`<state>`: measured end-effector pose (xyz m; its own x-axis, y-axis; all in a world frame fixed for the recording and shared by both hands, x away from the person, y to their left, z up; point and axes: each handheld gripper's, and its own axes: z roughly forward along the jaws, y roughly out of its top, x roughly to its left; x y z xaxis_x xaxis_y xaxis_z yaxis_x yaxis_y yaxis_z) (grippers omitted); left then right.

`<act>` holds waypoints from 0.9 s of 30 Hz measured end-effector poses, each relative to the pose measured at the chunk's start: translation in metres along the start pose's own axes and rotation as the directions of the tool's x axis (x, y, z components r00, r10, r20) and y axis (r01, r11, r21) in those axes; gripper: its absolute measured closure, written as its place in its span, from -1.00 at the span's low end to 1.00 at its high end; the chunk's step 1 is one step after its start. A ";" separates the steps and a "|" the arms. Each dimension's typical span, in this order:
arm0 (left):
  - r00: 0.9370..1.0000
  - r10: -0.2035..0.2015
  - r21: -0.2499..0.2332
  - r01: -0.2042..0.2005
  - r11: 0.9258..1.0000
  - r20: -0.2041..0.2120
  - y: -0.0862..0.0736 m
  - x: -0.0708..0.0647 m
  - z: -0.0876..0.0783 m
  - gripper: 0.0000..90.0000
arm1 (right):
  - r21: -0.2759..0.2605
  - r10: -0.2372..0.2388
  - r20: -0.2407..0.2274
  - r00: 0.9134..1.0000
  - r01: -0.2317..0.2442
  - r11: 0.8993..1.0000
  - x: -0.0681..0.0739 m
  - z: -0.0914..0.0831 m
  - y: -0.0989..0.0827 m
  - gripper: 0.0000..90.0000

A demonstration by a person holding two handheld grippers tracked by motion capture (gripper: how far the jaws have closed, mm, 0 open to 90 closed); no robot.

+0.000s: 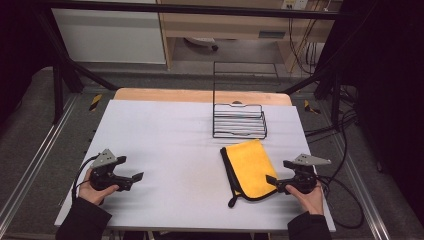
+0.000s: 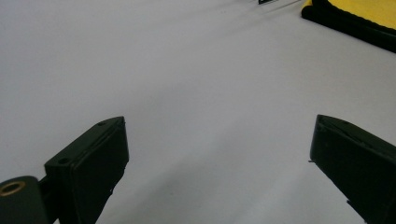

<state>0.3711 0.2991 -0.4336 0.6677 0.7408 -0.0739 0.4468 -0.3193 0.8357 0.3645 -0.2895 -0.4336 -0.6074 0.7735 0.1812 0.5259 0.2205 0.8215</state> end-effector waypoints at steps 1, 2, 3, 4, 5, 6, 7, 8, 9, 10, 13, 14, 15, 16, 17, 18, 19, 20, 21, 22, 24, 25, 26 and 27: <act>1.000 0.000 0.001 0.000 1.000 0.000 0.000 0.000 0.000 -0.90 | 0.000 0.000 0.000 1.000 0.000 1.000 0.000 0.000 0.000 -0.98; 1.000 0.000 0.001 0.000 1.000 0.000 0.000 0.000 0.000 -0.90 | 0.000 0.000 0.000 1.000 0.000 1.000 0.000 0.000 0.000 -0.98; 1.000 0.000 0.004 0.000 1.000 0.000 0.000 0.000 0.000 -0.90 | 0.000 0.003 0.000 1.000 -0.003 1.000 0.000 -0.001 0.000 -0.98; 1.000 0.000 0.004 0.000 1.000 -0.001 0.000 -0.001 0.001 -0.90 | -0.004 0.004 0.001 1.000 -0.004 1.000 0.000 -0.001 0.000 -0.98; 1.000 0.000 0.004 0.000 1.000 0.000 0.000 -0.001 0.001 -0.90 | -0.005 0.004 0.000 1.000 -0.004 1.000 0.000 -0.001 0.000 -0.98; 1.000 0.000 0.003 0.000 1.000 0.000 0.000 -0.001 0.001 -0.90 | -0.006 0.009 0.003 1.000 -0.009 1.000 0.000 -0.002 0.000 -0.98; 1.000 -0.001 0.003 0.001 1.000 0.000 0.000 -0.001 0.001 -0.90 | -0.007 0.009 0.004 1.000 -0.009 1.000 0.000 -0.002 0.000 -0.98; 1.000 -0.001 0.004 0.001 1.000 -0.001 -0.001 -0.001 0.001 -0.90 | -0.005 0.011 0.005 1.000 -0.011 1.000 0.000 -0.002 0.000 -0.98; 1.000 -0.002 0.004 0.002 1.000 -0.002 -0.001 -0.001 0.001 -0.90 | -0.005 0.011 0.006 1.000 -0.011 1.000 0.000 -0.002 0.000 -0.98; 1.000 -0.004 0.005 0.004 1.000 -0.001 -0.001 -0.001 0.000 -0.90 | -0.004 0.012 0.006 1.000 -0.012 1.000 0.000 -0.002 0.001 -0.98; 1.000 0.000 0.006 -0.001 1.000 0.001 -0.002 0.000 0.000 -0.90 | 0.003 0.007 0.008 1.000 -0.007 1.000 0.002 -0.001 0.001 -0.98; 1.000 0.004 0.007 -0.004 1.000 0.001 -0.002 0.000 0.001 -0.90 | 0.009 0.010 0.009 1.000 -0.010 1.000 0.003 0.000 0.002 -0.98; 1.000 0.006 0.010 -0.006 1.000 0.001 -0.003 0.000 0.001 -0.90 | 0.012 0.003 0.011 1.000 -0.003 1.000 0.003 0.001 0.003 -0.98; 1.000 0.009 0.010 -0.009 1.000 0.000 -0.003 0.000 0.000 -0.90 | 0.015 0.007 0.014 1.000 -0.007 1.000 0.005 0.001 0.003 -0.98; 1.000 0.006 0.007 -0.006 1.000 -0.001 -0.003 0.000 0.000 -0.90 | 0.014 0.005 0.013 1.000 -0.006 1.000 0.006 0.002 0.004 -0.98; 1.000 0.004 0.006 -0.004 1.000 -0.003 -0.003 0.000 0.000 -0.90 | 0.015 0.009 0.012 1.000 -0.009 1.000 0.007 0.003 0.004 -0.98; 1.000 0.004 0.005 -0.004 1.000 -0.003 -0.003 0.000 0.000 -0.90 | 0.018 0.004 0.012 1.000 -0.005 1.000 0.008 0.004 0.004 -0.97; 1.000 0.005 0.003 -0.005 1.000 -0.002 -0.003 -0.001 -0.001 -0.90 | 0.022 0.007 0.013 1.000 -0.008 1.000 0.010 0.005 0.005 -0.97; 1.000 0.002 0.002 -0.002 1.000 -0.001 -0.003 -0.001 -0.001 -0.90 | 0.026 0.007 0.012 1.000 -0.007 1.000 0.011 0.006 0.006 -0.97; 1.000 0.005 0.003 -0.005 1.000 -0.004 -0.002 0.000 -0.001 -0.90 | 0.029 0.000 0.012 1.000 -0.001 1.000 0.013 0.008 0.006 -0.96; 1.000 0.002 0.004 -0.002 1.000 -0.010 -0.002 0.000 -0.001 -0.90 | 0.038 -0.010 0.010 1.000 0.010 0.999 0.017 0.010 0.008 -0.96; 1.000 0.001 0.003 -0.001 1.000 -0.013 -0.002 0.000 -0.001 -0.90 | 0.038 -0.018 0.009 1.000 0.017 0.999 0.019 0.011 0.009 -0.96; 1.000 -0.001 0.004 0.001 1.000 -0.016 -0.003 0.000 -0.001 -0.90 | 0.042 -0.022 0.008 1.000 0.021 0.999 0.022 0.012 0.010 -0.95; 1.000 -0.002 0.005 0.002 1.000 -0.017 -0.003 0.000 -0.001 -0.90 | 0.041 -0.028 0.007 1.000 0.028 0.999 0.024 0.013 0.011 -0.94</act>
<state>0.3692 0.3009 -0.4351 0.6569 0.7511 -0.0663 0.4508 -0.3207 0.8330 0.3638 -0.2605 -0.4271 -0.6174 0.7714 0.1543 0.5328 0.2658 0.8034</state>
